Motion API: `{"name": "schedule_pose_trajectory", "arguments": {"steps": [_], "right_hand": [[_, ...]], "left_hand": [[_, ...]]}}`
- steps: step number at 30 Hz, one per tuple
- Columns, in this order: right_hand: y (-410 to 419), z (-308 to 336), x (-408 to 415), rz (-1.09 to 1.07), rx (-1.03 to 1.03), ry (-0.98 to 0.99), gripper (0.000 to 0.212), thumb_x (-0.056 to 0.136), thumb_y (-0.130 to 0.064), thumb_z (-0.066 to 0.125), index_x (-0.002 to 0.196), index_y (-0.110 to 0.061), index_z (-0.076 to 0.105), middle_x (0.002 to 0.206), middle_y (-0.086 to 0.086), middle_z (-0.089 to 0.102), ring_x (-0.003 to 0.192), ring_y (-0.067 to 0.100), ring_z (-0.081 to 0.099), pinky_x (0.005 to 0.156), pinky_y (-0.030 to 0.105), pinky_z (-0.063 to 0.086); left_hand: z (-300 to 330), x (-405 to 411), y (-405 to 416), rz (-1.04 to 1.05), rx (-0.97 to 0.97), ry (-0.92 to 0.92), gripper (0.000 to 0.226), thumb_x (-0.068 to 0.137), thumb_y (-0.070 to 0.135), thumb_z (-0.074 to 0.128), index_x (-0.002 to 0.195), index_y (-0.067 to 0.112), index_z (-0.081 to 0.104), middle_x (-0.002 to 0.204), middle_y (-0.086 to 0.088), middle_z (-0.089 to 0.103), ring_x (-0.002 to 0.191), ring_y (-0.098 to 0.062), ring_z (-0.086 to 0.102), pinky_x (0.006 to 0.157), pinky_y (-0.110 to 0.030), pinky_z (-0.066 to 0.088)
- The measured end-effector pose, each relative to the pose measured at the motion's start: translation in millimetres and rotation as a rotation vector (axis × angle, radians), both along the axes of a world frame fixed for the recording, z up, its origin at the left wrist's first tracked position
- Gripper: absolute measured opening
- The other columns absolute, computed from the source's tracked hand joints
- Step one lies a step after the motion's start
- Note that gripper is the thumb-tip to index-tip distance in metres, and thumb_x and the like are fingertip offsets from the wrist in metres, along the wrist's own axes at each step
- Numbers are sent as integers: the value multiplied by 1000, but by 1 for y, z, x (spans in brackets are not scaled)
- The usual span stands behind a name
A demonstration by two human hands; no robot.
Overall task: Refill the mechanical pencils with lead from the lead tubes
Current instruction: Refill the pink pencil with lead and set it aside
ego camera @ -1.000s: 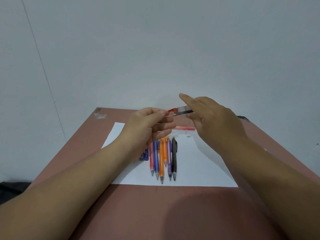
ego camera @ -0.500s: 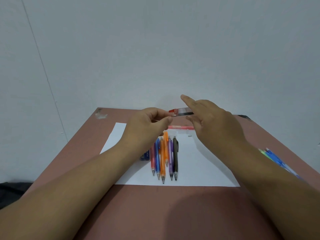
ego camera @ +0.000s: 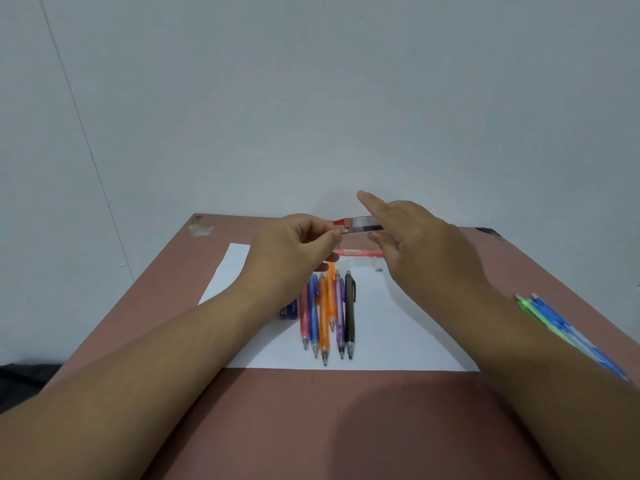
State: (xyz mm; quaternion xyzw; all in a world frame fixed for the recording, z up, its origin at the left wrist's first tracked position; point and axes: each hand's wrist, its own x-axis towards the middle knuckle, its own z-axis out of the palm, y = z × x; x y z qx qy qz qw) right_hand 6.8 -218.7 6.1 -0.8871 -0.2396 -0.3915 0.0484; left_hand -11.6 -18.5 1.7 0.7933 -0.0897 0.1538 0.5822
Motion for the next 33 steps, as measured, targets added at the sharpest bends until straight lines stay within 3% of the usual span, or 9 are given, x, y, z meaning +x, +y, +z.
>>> {"name": "schedule_pose_trajectory", "arguments": {"steps": [12, 22, 29, 33], "right_hand": [[1, -1, -2, -13, 49, 11, 60, 99, -26, 63, 155, -27, 40, 113, 7, 70, 75, 27, 67, 59, 41, 62], [2, -2, -4, -43, 80, 53, 64, 99, -24, 64, 156, -31, 37, 111, 3, 69, 78, 24, 66, 63, 40, 62], [2, -4, -3, -29, 110, 75, 63, 100, -26, 63, 156, -32, 36, 106, 3, 69, 76, 24, 65, 62, 41, 61], [2, -4, -4, -44, 114, 84, 63, 100, -27, 63, 156, -33, 35, 103, 2, 68, 75, 24, 63, 62, 41, 60]], "left_hand": [[-1, 1, 2, 45, 48, -42, 9, 96, 32, 65, 98, 26, 72, 86, 12, 75, 81, -4, 72, 81, -30, 62], [-2, 4, 5, 85, 111, -94, 8, 96, 33, 66, 95, 37, 73, 86, 13, 74, 83, -9, 71, 79, -33, 63], [2, 0, 3, 110, 192, -146, 8, 97, 34, 64, 94, 40, 69, 85, 21, 70, 82, -3, 67, 69, -12, 52], [2, -1, 4, 138, 223, -179, 9, 97, 34, 64, 100, 34, 73, 85, 22, 68, 81, -2, 66, 67, -11, 50]]}}
